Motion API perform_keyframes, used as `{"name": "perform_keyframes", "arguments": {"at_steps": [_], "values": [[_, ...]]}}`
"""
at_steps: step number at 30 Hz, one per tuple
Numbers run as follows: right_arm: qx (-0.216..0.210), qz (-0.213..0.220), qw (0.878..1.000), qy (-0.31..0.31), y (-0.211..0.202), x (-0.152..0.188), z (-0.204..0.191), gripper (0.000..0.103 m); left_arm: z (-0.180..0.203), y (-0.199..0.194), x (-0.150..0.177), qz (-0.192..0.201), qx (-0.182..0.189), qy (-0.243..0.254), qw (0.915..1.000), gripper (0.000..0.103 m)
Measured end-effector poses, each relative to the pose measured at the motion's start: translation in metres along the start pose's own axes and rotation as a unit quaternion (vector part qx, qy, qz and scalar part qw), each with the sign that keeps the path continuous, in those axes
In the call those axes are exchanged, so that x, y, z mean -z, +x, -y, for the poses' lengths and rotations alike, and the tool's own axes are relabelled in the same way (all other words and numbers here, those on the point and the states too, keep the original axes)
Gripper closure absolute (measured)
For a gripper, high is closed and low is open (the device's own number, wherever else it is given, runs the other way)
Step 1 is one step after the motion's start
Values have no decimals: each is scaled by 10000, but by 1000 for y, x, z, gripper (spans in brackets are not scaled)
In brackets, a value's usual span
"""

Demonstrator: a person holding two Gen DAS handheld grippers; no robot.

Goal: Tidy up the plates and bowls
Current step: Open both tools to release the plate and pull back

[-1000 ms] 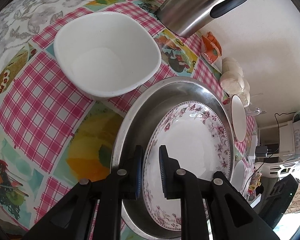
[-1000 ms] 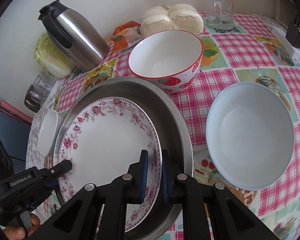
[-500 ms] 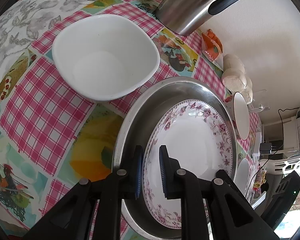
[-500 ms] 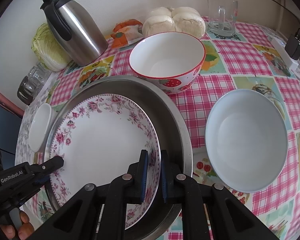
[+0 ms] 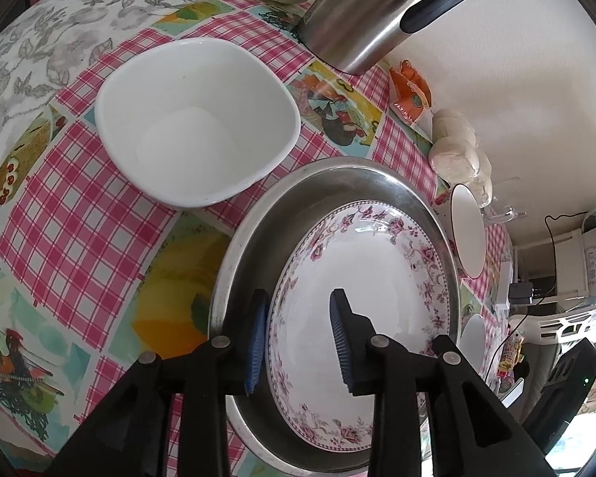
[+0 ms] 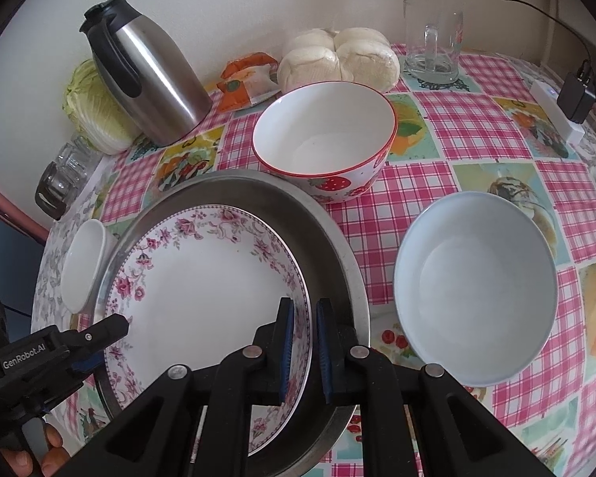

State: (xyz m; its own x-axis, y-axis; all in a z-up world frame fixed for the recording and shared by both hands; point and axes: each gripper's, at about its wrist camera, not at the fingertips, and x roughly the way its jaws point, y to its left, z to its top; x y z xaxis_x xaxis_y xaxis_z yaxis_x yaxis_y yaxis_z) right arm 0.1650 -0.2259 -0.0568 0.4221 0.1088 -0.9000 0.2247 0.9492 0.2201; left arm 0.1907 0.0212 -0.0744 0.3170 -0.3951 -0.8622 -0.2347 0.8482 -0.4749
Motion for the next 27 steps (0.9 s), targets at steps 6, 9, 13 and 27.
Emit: {"name": "perform_keyframes", "arguments": {"at_steps": [6, 9, 13, 27], "values": [[31, 161, 9999, 7, -13, -3, 2, 83, 4, -18, -3, 234, 1, 112, 9997, 60], [27, 274, 9996, -2, -22, -5, 1, 83, 7, -30, -3, 364, 10, 186, 9992, 59], [41, 450, 9990, -20, -35, -7, -2, 71, 13, -41, -4, 539, -114, 362, 9978, 46], [119, 755, 9964, -365, -43, -7, -16, 12, 17, -52, -6, 885, -1193, 804, 9856, 20]]}}
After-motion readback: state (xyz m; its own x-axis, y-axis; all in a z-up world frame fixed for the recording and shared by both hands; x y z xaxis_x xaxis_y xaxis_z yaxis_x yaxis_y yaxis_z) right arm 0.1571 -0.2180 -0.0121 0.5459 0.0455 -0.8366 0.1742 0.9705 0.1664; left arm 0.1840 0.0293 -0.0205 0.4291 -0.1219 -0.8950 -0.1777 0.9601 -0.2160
